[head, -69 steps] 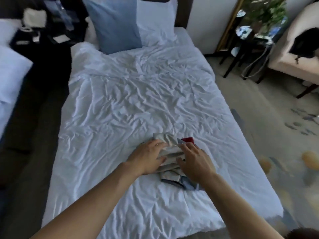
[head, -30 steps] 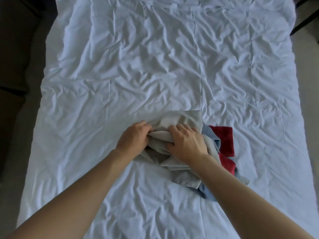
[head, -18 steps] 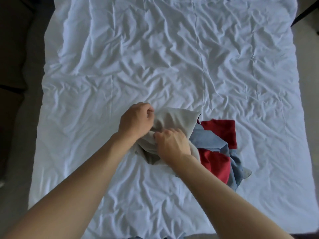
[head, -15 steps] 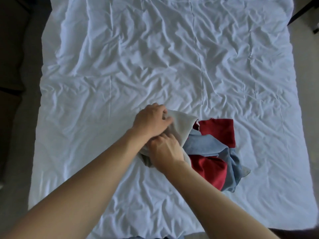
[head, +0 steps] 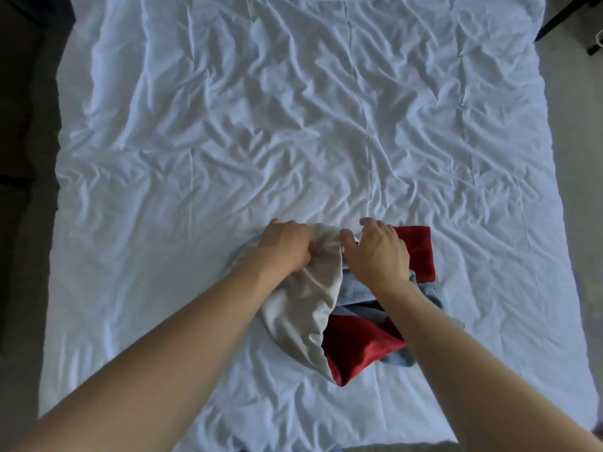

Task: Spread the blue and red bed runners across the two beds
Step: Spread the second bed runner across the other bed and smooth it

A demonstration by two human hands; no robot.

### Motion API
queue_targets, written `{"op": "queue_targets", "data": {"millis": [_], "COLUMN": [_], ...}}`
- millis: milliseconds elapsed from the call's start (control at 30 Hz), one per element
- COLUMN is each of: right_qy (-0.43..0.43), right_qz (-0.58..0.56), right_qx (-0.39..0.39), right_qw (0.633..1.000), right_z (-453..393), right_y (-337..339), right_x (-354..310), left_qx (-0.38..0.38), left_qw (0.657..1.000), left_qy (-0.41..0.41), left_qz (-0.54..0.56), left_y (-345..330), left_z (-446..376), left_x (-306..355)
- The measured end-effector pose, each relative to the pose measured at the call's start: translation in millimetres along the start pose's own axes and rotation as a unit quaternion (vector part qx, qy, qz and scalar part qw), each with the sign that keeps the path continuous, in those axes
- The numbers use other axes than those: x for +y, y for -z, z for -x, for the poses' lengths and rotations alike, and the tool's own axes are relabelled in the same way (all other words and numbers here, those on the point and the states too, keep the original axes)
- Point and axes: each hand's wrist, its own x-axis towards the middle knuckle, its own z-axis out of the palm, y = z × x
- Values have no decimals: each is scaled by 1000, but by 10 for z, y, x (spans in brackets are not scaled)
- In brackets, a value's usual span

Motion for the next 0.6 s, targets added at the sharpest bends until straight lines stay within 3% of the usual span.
{"op": "queue_targets", "data": {"millis": [67,133,200,300,367,467,533,600], "right_qy": [-40,-12,48,138,182,233,281,314], "right_qz": [-37,-56,-56,-86,-92,-72,-117,-132], "right_qx": [-79,-111,-91,-27,-32,-104,-96,-80], "right_qw": [995,992,993,986,978,964,948,937], "right_z": [-86,-74,33,236,344,501,634,691], "right_y": [-55,-114,-211,-344,-434,-497,-445,-383], "right_x": [-72,-232,-387,-633,-787,-905,-865,-767], "left_qx": [23,54,99,146,53,-130,-165,-139], "left_qw": [999,990,965,936,954,965,964,978], "left_qy": [6,56,121,139,116,112,122,115], "left_qz": [33,116,210,289,270,197,171,109], "left_y": [-51,-15,80,257,364,390,334,275], "left_z": [81,115,113,67,51,36,41,54], "left_x": [-36,-77,-133,-224,-244,-252,-278,-288]}}
